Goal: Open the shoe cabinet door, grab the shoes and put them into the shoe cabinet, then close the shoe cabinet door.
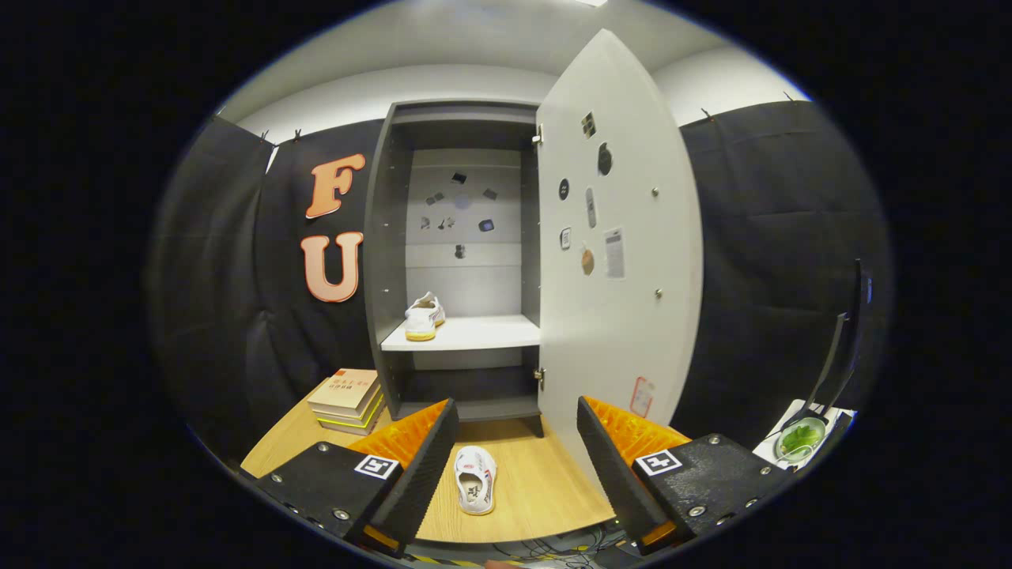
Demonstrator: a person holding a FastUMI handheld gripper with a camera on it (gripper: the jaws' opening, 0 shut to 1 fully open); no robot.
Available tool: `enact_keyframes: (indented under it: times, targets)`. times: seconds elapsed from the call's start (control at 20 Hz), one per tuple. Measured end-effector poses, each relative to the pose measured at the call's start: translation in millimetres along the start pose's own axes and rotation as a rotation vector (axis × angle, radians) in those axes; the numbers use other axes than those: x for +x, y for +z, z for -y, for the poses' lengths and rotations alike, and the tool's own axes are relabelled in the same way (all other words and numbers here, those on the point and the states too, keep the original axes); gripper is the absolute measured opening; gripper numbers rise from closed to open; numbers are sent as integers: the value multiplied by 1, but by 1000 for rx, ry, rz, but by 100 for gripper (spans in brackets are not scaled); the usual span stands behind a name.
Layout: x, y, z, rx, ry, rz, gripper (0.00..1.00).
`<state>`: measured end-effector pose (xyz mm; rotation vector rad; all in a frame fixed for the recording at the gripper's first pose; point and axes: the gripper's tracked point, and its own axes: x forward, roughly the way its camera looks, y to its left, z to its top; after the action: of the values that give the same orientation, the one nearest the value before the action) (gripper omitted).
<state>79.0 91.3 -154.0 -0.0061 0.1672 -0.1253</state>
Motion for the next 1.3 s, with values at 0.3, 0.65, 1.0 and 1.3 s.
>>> enact_keyframes:
  times: [0.3, 0.65, 1.0, 1.3]
  targets:
    - [45, -77, -57, 23, 111, -71, 93]
    - [113, -189, -102, 43, 172, -232, 92]
    - [165, -289, -122, 75, 168, -380, 69]
    - [196, -316, -120, 83, 117, -429, 44]
